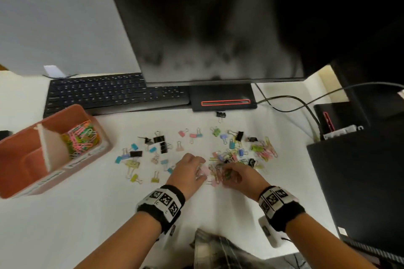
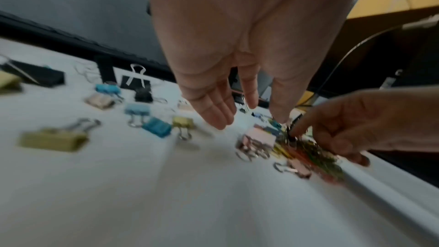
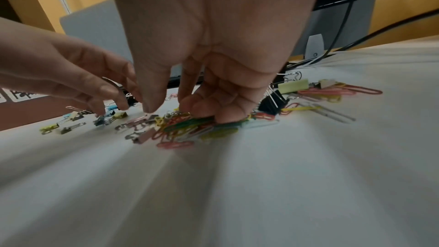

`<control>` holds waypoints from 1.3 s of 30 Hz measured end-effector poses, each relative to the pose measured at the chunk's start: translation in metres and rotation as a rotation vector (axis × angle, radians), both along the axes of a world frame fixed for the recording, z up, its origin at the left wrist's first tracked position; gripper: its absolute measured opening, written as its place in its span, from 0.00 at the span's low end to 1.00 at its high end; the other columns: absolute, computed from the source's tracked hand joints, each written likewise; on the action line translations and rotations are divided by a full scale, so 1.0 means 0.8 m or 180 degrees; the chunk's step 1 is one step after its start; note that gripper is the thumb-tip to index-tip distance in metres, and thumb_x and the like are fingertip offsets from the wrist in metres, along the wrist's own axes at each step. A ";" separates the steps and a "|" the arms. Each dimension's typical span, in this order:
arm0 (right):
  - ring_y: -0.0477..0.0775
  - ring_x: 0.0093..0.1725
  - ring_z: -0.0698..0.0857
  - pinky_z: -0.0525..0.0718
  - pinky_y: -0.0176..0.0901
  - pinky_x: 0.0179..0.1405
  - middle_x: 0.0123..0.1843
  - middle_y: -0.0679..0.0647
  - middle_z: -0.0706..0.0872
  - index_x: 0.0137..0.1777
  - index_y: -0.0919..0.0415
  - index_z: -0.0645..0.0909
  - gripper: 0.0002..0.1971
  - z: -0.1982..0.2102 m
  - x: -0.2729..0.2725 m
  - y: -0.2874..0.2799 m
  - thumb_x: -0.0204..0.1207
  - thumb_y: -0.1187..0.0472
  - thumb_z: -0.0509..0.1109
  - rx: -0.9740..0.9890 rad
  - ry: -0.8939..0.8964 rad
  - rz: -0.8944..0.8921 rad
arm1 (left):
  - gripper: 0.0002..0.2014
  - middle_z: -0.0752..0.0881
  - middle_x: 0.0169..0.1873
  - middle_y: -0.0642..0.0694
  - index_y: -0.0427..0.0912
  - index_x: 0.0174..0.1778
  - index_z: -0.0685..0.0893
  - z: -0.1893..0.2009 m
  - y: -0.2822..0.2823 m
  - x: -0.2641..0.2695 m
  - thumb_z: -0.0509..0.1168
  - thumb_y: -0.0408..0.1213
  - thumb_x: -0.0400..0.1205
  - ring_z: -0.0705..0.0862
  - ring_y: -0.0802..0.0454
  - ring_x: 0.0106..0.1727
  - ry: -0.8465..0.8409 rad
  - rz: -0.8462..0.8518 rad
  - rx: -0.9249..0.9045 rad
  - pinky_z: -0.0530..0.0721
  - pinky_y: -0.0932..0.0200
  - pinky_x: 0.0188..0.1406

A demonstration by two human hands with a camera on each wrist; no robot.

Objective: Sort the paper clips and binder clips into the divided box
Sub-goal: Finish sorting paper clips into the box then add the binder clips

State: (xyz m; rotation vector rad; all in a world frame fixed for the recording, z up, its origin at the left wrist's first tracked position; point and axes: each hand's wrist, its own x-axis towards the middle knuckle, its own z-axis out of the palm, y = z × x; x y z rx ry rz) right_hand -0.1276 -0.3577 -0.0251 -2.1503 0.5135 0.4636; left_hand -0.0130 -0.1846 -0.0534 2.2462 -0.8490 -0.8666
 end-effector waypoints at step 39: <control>0.49 0.45 0.79 0.82 0.43 0.49 0.49 0.53 0.80 0.54 0.60 0.84 0.10 -0.014 0.032 -0.041 0.75 0.58 0.70 -0.0475 -0.0850 0.0486 | 0.03 0.84 0.38 0.46 0.40 0.45 0.81 0.007 -0.048 0.011 0.64 0.34 0.80 0.81 0.49 0.39 -0.0651 0.0417 -0.0075 0.79 0.60 0.39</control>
